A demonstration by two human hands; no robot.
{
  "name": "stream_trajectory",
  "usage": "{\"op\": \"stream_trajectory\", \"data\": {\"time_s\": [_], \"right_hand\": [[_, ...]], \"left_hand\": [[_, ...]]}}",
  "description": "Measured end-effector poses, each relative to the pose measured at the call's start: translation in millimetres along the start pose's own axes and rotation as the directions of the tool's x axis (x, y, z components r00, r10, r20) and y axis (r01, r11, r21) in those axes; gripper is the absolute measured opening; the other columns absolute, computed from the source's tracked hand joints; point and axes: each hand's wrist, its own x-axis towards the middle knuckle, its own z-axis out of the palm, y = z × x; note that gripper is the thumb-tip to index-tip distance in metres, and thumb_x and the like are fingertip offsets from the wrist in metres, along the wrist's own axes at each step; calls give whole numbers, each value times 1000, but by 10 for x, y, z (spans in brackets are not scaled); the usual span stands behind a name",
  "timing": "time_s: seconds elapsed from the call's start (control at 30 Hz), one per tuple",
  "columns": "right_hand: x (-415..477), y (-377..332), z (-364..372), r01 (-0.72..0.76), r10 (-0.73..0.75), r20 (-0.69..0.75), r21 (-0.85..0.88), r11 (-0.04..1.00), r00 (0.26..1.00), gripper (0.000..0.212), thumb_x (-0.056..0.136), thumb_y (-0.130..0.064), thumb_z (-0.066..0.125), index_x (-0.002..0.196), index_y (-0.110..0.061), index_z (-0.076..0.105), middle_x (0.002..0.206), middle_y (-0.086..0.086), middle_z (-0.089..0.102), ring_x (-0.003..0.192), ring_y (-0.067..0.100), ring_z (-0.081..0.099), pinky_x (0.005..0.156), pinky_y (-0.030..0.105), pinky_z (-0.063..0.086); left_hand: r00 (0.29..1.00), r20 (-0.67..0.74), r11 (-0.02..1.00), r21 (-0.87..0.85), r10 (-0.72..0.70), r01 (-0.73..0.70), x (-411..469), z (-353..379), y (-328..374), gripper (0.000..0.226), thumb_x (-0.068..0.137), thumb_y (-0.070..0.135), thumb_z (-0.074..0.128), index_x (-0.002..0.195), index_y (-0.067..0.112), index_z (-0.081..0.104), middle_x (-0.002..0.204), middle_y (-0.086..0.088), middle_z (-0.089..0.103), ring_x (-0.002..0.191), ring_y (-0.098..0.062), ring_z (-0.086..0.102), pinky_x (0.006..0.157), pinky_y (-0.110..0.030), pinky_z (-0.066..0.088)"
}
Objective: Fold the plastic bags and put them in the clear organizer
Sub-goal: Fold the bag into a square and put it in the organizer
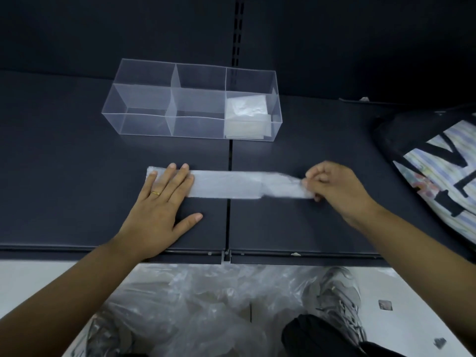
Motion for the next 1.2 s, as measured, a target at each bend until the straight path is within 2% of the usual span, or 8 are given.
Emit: {"op": "stream_trajectory", "data": {"time_s": [0.13,0.33,0.5,0.6,0.7,0.77,1.03,1.2], "right_hand": [[-614,-154,-45,-273,241,162,223,936,957,23,83,1,67,103,-5,59,68,8,65,52,10,59,47,20,49],[-1212,-600,32,-309,110,511,323,895,852,42,63,-18,74,101,-7,62,74,16,68,63,24,69,54,22,52],[-811,-585,94,11,-118,295,340,940,948,43,81,-50,60,108,-17,63,95,0,68,57,12,48,54,21,43],[-506,-471,311,-80,-170,550,401,913,818,66,84,-64,34,127,-18,55,122,-1,64,56,15,36,54,22,38],[-384,-369,528,-6,-134,708,192,981,693,47,89,-63,38,115,-34,63,92,-6,70,56,15,40,57,21,40],[-328,-302,619,75,-99,676,64,995,730,25,92,-45,56,106,-28,66,69,-9,65,58,9,51,59,22,45],[-234,-218,811,11,17,424,-63,998,905,10,86,-6,67,93,-13,64,65,-4,69,47,8,56,43,21,44],[-216,-204,818,-31,47,399,-47,998,916,14,84,-5,69,93,-11,60,67,0,70,47,11,58,41,21,43]], "left_hand": [[985,-18,964,-203,171,-172,-22,-111,514,95,84,74,32,152,13,7,160,-4,6,148,-18,3,119,-33,0],[963,-191,759,-594,190,-268,-168,-325,1503,66,95,46,46,148,10,30,153,-4,32,143,-12,24,116,-25,19],[997,59,208,-976,-45,67,-156,-677,1395,33,97,33,48,123,20,63,116,15,68,112,5,58,93,-6,38],[976,207,-119,-973,-69,198,-48,-717,1183,35,91,32,48,118,15,64,114,2,71,112,-8,62,95,-16,45],[953,298,-359,-897,-63,257,71,-665,965,38,91,29,46,121,11,61,119,-8,68,116,-20,61,102,-36,44],[941,322,-436,-865,-105,247,139,-592,799,35,94,24,45,121,8,59,118,-11,68,113,-22,63,94,-34,52],[793,411,-156,-910,-449,383,375,-240,180,16,95,18,58,98,10,72,92,-5,74,86,-16,70,66,-20,56],[703,163,91,-947,-692,308,408,-227,-40,23,94,5,57,114,-1,65,91,-7,70,70,-9,67,67,-17,54]]}}
